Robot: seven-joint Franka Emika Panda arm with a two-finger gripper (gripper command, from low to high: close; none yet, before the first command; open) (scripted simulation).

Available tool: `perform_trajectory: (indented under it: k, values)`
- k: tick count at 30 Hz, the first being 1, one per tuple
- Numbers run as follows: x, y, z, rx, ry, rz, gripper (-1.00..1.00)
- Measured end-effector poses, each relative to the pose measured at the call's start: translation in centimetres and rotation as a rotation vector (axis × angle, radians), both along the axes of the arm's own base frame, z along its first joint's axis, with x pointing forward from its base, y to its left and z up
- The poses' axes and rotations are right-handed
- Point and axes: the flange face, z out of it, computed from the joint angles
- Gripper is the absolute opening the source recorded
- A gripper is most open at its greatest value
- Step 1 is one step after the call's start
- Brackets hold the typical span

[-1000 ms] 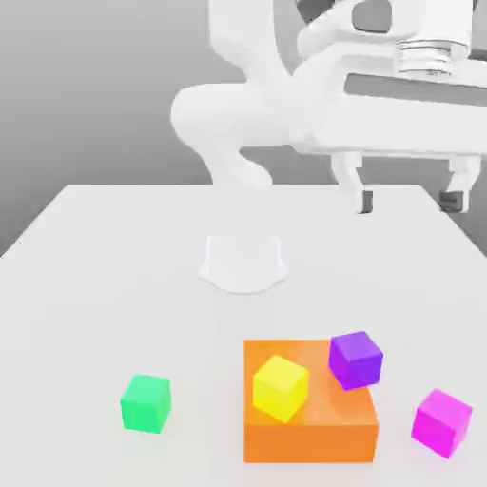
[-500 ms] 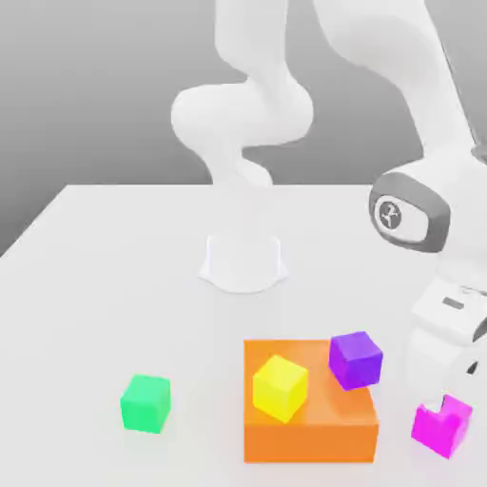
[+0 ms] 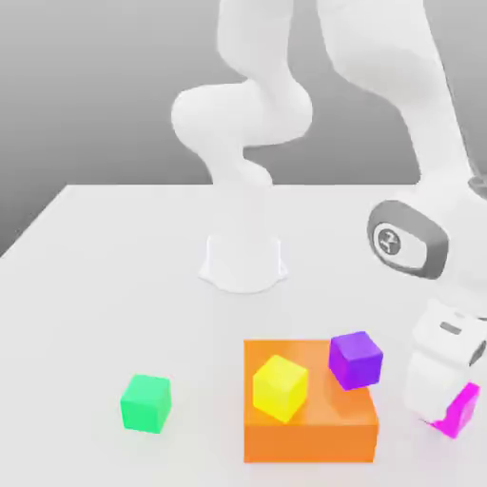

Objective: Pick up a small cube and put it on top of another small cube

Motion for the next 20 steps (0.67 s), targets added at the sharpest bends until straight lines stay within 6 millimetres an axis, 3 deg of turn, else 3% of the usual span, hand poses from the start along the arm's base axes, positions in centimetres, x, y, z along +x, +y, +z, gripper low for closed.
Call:
perform_trajectory:
  k: [4,7,11,13,16,17,20]
  values:
    - [1.5,-6.6,4.0,-0.017,-0.006,-0.251,-1.00]
    - [2.1,-12.9,6.9,-0.018,-0.007,-0.478,-1.00]
    - [0.9,-18.3,10.5,0.001,-0.003,-0.723,-1.00]
    - [0.5,-19.6,9.8,0.008,-0.001,-0.784,-1.00]
    - [0.4,-20.1,6.2,0.009,-0.001,-0.803,-1.00]
    - [0.3,-20.1,5.4,0.009,0.000,-0.804,1.00]
    - [0.3,-20.1,5.4,0.009,0.000,-0.804,1.00]
